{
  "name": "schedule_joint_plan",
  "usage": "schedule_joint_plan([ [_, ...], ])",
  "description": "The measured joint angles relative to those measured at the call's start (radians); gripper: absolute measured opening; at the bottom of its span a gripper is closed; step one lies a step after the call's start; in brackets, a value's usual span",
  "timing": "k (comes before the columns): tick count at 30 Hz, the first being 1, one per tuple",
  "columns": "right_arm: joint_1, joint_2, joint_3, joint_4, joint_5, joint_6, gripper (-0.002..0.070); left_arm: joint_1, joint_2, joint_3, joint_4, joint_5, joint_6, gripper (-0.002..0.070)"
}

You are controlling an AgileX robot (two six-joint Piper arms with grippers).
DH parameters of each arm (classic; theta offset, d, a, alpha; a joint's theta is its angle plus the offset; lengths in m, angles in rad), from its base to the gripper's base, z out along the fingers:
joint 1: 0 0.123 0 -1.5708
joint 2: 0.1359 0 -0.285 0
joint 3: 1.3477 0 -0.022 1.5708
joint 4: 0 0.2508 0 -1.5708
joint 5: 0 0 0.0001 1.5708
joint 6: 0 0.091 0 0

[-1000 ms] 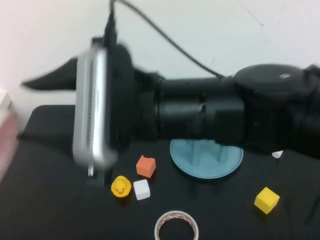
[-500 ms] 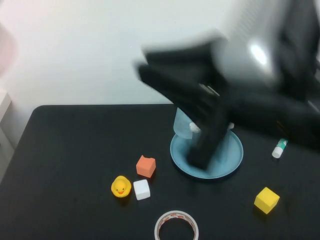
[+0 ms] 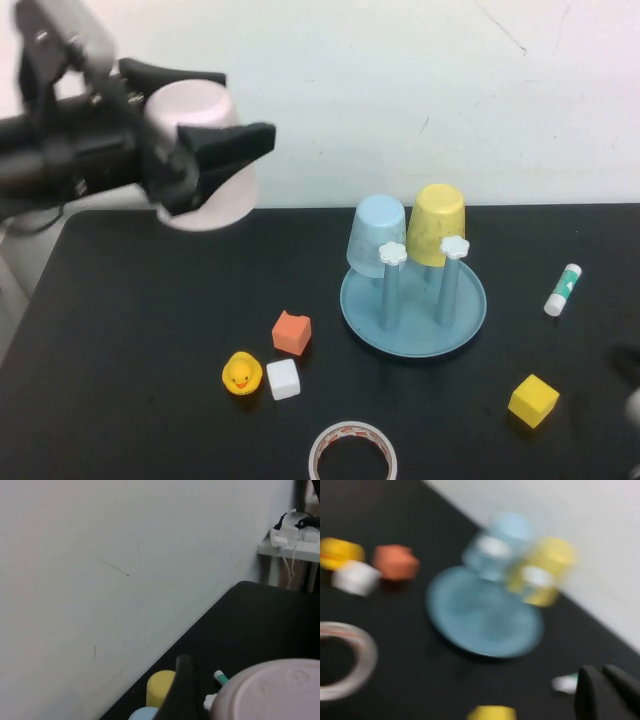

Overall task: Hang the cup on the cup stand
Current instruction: Place the cup on the cup holder

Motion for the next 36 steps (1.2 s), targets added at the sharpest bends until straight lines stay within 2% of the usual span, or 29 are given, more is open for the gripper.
schedule_joint_plan([
  [4,0.000,-0.079,0.006,0.013,-0.108,-0.086,0.0000,-0.057,0.140,-0.117,0.000,-0.023,-0.024,0.0557],
  [8,0.000,-0.122,0.010,0.013,-0.156,-0.187,-0.0001,-0.204,0.231,-0.228,0.000,-0.239,-0.024,0.0557],
  [12,0.000,-0.128,0.025,0.013,-0.286,-0.403,-0.0001,-0.367,0.279,-0.296,-0.015,-0.468,0.010,0.0557],
  [17,0.000,-0.129,0.025,0.013,-0.351,-0.388,-0.0001,-0.480,0.355,-0.309,-0.029,-0.540,0.031,0.0557],
  [22,0.000,-0.129,0.026,0.013,-0.351,-0.338,-0.0001,-0.499,0.475,-0.341,-0.029,-0.553,0.010,0.0556],
  [27,0.000,-0.129,0.031,0.013,-0.315,-0.335,-0.0001,-0.493,0.597,-0.463,-0.029,-0.576,-0.039,0.0556],
  [36,0.000,-0.129,0.031,0.013,-0.295,-0.331,-0.0001,-0.491,0.685,-0.551,-0.032,-0.647,-0.067,0.0556],
])
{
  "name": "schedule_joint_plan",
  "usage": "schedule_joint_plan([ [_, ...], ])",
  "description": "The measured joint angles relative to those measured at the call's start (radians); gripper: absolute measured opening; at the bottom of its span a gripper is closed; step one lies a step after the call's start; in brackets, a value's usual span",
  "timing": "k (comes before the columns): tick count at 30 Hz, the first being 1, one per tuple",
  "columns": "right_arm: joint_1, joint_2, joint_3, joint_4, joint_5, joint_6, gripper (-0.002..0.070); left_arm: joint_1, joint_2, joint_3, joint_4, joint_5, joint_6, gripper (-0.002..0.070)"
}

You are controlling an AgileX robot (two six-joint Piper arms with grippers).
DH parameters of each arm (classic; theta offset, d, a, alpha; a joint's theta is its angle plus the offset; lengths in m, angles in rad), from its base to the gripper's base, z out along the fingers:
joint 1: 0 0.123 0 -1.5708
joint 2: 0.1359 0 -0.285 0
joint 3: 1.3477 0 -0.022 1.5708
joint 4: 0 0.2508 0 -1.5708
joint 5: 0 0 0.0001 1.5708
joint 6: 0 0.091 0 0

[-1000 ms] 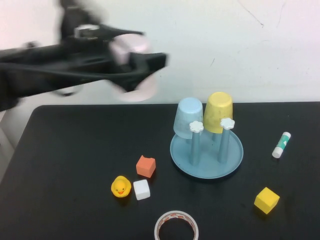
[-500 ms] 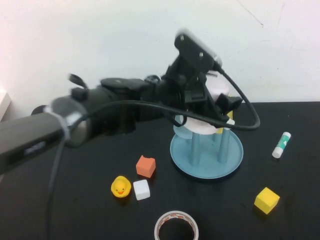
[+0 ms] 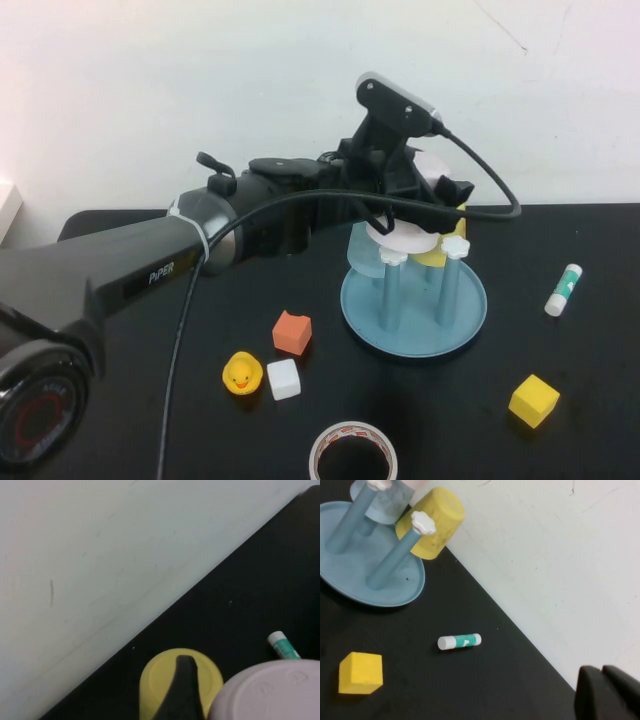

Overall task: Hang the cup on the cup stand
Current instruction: Place the cup on the cup holder

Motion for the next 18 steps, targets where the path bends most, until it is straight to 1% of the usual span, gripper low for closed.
schedule_joint_plan([
  [18,0.000,0.000,0.000,0.000,0.004,0.000,-0.0001,0.002,0.049,0.014,-0.006,-0.020,-0.071,0.0556],
])
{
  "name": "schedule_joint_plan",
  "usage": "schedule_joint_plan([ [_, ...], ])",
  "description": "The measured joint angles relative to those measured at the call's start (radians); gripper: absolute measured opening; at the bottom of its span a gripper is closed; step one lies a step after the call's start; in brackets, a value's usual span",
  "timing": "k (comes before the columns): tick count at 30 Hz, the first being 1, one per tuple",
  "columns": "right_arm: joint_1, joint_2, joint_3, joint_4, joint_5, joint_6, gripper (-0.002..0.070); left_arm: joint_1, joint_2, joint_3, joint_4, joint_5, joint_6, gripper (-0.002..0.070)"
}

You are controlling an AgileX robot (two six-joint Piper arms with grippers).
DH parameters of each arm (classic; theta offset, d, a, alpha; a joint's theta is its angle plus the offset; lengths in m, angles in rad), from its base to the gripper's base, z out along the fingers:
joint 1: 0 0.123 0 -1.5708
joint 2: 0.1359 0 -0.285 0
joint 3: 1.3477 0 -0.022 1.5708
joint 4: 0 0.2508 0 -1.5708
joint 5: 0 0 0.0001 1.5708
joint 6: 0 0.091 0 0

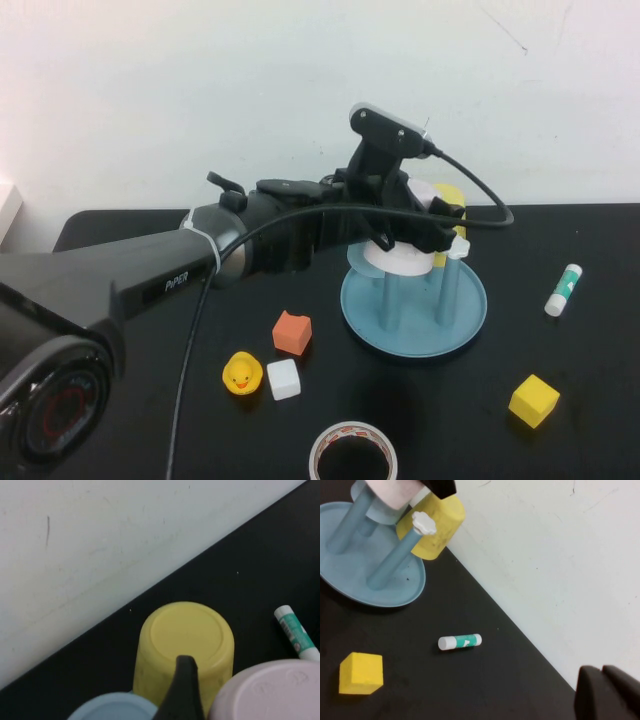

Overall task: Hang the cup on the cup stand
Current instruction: Place the cup on the cup holder

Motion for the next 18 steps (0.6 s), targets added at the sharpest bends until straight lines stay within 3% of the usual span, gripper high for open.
schedule_joint_plan([
  [18,0.000,0.000,0.000,0.000,0.000,0.000,-0.0001,0.019,0.010,0.014,0.000,-0.023,-0.038,0.0566],
])
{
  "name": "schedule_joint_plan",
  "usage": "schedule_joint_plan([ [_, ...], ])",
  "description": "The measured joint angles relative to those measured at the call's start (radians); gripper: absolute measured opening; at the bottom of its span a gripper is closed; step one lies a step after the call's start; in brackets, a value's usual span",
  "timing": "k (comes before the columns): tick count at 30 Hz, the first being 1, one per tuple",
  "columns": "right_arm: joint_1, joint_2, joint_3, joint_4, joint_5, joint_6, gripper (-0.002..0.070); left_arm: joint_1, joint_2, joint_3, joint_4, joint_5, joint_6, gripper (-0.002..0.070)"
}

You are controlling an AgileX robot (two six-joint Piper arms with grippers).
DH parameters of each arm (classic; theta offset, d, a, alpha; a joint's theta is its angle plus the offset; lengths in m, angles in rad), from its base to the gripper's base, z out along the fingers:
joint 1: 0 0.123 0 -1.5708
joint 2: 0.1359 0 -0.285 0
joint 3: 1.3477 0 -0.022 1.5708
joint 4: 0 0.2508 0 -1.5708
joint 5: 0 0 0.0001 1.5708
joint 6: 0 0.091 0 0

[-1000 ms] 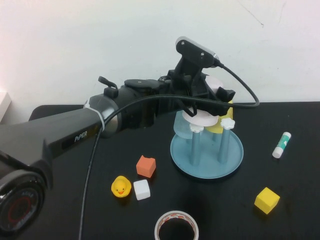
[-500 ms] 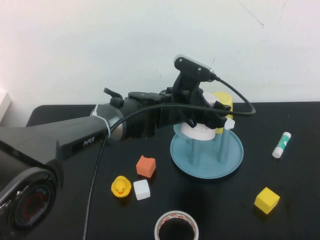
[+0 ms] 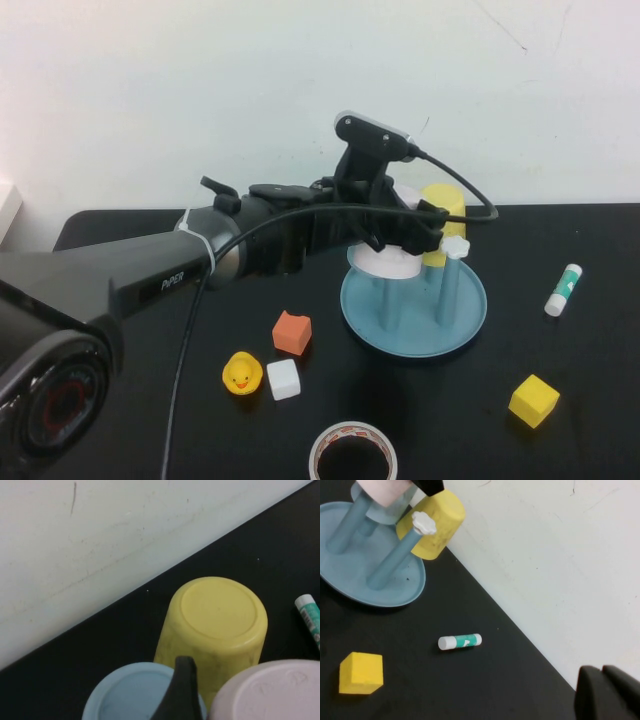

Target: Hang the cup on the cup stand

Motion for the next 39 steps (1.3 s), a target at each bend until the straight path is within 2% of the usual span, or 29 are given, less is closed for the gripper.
schedule_joint_plan([
  [3,0.000,0.000,0.000,0.000,0.000,0.000,-0.0001,0.000,0.000,0.000,0.000,0.000,-0.035,0.0646],
  [6,0.000,0.000,0.000,0.000,0.000,0.000,-0.0001,0.000,0.000,0.000,-0.001,0.000,-0.042,0.0679],
  [13,0.000,0.000,0.000,0.000,0.034,0.002,-0.0001,0.004,-0.042,0.002,-0.001,-0.038,-0.021,0.0692],
  [18,0.000,-0.007,0.000,0.000,0.191,0.032,-0.0001,0.014,-0.165,0.002,-0.010,-0.234,0.058,0.0678],
  [20,0.000,-0.009,0.000,0.000,0.283,0.063,-0.0001,0.018,-0.229,0.002,-0.019,-0.313,0.139,0.0640],
  [23,0.000,-0.010,-0.007,0.000,0.508,0.173,-0.0001,0.019,-0.348,0.002,-0.027,-0.399,0.247,0.0543],
  [28,0.000,0.006,-0.078,-0.020,0.938,0.376,-0.0001,0.019,-0.538,0.002,-0.033,-0.447,0.316,0.0302],
  [30,0.000,0.010,-0.106,-0.089,1.081,0.457,-0.0001,0.019,-0.603,0.002,-0.034,-0.447,0.323,0.0196],
  [32,0.000,0.012,-0.131,-0.228,1.195,0.590,-0.0001,0.019,-0.669,0.002,-0.034,-0.434,0.327,0.0109],
  [34,0.000,0.013,-0.165,-0.460,1.312,0.805,-0.0001,0.019,-0.731,0.002,-0.034,-0.417,0.342,0.0046],
  [37,0.000,0.013,-0.242,-0.846,1.493,1.131,-0.0001,0.017,-0.816,0.002,-0.034,-0.409,0.383,0.0015],
  [39,0.000,0.013,-0.316,-1.035,1.620,1.307,-0.0001,0.002,-0.871,0.004,-0.034,-0.436,0.397,0.0006],
])
